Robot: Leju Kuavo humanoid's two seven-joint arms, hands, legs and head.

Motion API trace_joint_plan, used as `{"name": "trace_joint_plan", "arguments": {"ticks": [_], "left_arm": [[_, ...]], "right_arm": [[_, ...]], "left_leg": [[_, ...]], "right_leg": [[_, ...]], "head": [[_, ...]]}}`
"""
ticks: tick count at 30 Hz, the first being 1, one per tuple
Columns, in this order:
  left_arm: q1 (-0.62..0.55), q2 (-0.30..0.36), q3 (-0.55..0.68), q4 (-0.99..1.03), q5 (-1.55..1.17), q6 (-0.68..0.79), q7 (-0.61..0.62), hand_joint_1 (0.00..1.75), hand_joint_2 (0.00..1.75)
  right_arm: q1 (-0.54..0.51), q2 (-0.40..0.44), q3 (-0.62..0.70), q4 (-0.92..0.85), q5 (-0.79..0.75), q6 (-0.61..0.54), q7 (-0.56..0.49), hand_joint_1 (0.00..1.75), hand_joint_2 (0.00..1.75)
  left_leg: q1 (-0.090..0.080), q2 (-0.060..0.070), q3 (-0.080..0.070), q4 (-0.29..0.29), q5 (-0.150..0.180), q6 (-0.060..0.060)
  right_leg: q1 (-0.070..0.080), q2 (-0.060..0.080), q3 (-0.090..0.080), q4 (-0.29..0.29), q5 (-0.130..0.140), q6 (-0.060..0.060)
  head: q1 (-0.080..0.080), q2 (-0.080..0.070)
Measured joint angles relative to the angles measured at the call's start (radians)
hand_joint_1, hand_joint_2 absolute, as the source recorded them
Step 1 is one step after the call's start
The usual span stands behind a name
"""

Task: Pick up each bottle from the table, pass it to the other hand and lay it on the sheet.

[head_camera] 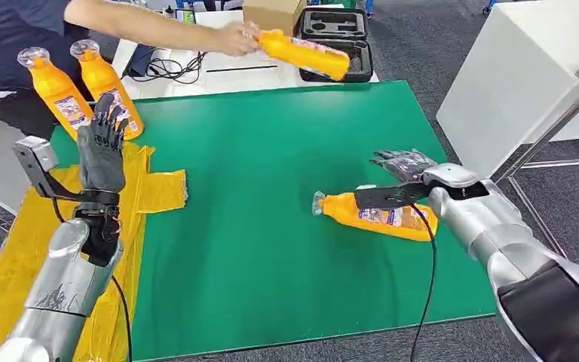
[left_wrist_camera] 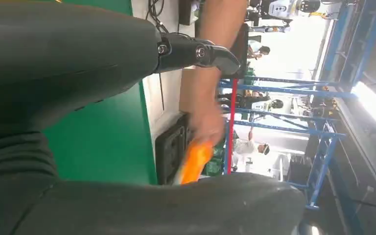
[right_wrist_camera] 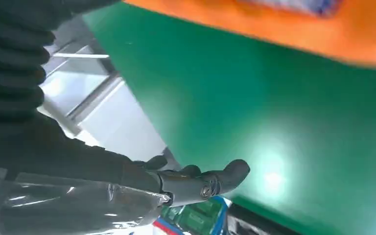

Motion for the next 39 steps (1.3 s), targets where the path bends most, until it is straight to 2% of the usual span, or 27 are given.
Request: {"name": "trace_joint_plan", "arguments": {"ticks": [7, 14, 27, 33, 39], "left_arm": [[0.026, 0.0, 0.011, 0.0, -0.005, 0.0, -0.005, 0.0, 0.0], [0.035, 0.0, 0.02, -0.001, -0.008, -0.001, -0.005, 0.0, 0.0], [0.037, 0.0, 0.021, -0.001, -0.01, 0.0, -0.005, 0.0, 0.0], [0.036, 0.0, 0.021, -0.001, -0.012, 0.0, 0.002, 0.0, 0.0], [0.033, -0.003, 0.019, -0.001, -0.012, -0.001, 0.006, 0.0, 0.0]], "right_arm": [[0.024, -0.01, -0.06, -0.077, -0.061, 0.014, 0.0, 0.0, 1.75], [0.118, -0.044, -0.081, -0.156, -0.073, 0.009, 0.007, 0.0, 1.75], [0.154, -0.06, -0.096, -0.219, -0.093, 0.014, 0.034, 0.0, 1.75], [0.269, -0.09, -0.111, -0.346, -0.086, 0.013, 0.127, 0.0, 1.75], [0.357, -0.139, -0.143, -0.436, -0.071, 0.011, 0.156, 0.0, 1.75]], "left_leg": [[0.0, 0.0, 0.0, 0.0, 0.0, 0.0], [0.0, 0.0, -0.001, 0.0, 0.0, 0.0], [0.0, 0.0, -0.001, 0.0, 0.0, 0.0], [0.0, -0.001, -0.001, 0.0, 0.0, 0.0], [0.0, 0.0, -0.001, 0.0, 0.0, 0.0]], "right_leg": [[0.0, 0.0, -0.001, 0.0, 0.0, 0.0], [0.0, 0.0, -0.001, 0.0, 0.0, 0.0], [0.0, 0.0, -0.001, 0.0, 0.0, 0.0], [0.0, -0.001, -0.001, 0.0, 0.0, 0.0], [0.0, 0.0, -0.002, 0.0, 0.0, 0.0]], "head": [[0.0, 0.0], [0.0, 0.0], [0.0, 0.0], [0.0, 0.0], [0.0, 0.0]]}}
